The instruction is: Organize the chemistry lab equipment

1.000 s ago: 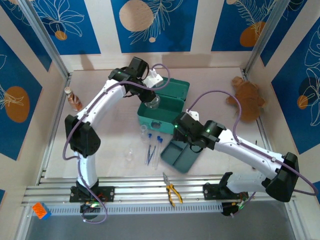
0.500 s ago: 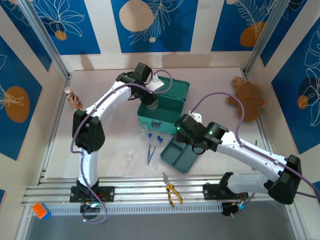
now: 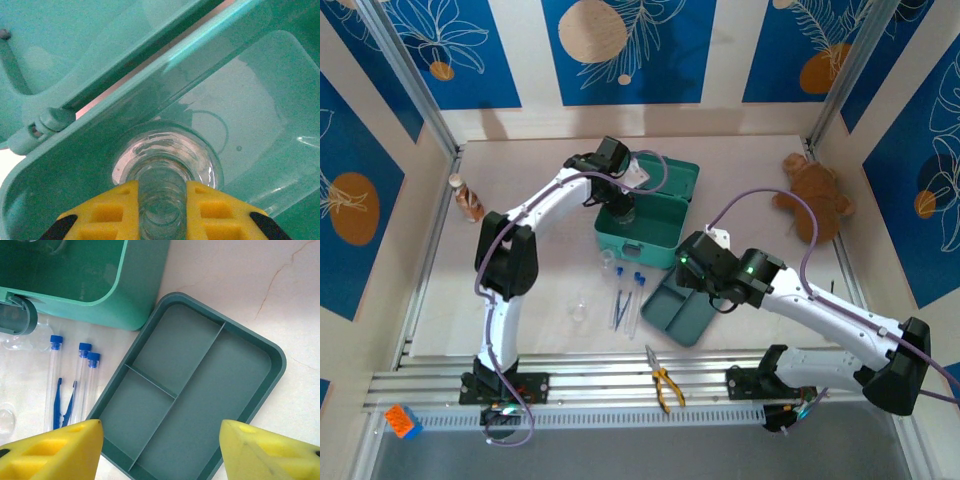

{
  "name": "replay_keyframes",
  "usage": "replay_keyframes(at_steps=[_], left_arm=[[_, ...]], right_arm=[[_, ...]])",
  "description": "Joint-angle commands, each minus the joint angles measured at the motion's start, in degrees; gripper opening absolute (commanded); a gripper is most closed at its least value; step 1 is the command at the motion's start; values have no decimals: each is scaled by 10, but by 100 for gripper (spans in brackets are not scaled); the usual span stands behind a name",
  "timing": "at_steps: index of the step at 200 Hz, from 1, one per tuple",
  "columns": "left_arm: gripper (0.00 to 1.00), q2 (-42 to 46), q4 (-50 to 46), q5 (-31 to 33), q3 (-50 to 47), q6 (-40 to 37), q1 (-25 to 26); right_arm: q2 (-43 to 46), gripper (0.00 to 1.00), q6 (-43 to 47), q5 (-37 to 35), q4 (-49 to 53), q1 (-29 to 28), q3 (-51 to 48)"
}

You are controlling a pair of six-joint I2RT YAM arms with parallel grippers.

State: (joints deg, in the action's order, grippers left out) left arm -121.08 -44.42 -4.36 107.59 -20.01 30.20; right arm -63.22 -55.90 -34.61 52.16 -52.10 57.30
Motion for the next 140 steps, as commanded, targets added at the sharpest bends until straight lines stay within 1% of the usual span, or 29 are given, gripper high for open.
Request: replay_keyframes(at_steps=[1, 98, 114, 131, 140], left_arm=[[9, -10, 28, 4, -1, 11, 3], [10, -36, 31, 18, 9, 16, 1], [16, -36, 30, 21, 8, 17, 1], [27, -32, 29, 25, 6, 17, 1], [30, -31, 29, 26, 6, 16, 1]], right_arm=[[9, 64, -14, -15, 12, 1, -7], [24, 65, -18, -21, 24, 0, -7], [23, 67, -19, -20, 22, -1, -8], [21, 68, -19, -20, 21, -1, -8], [21, 69, -20, -20, 21, -2, -8]])
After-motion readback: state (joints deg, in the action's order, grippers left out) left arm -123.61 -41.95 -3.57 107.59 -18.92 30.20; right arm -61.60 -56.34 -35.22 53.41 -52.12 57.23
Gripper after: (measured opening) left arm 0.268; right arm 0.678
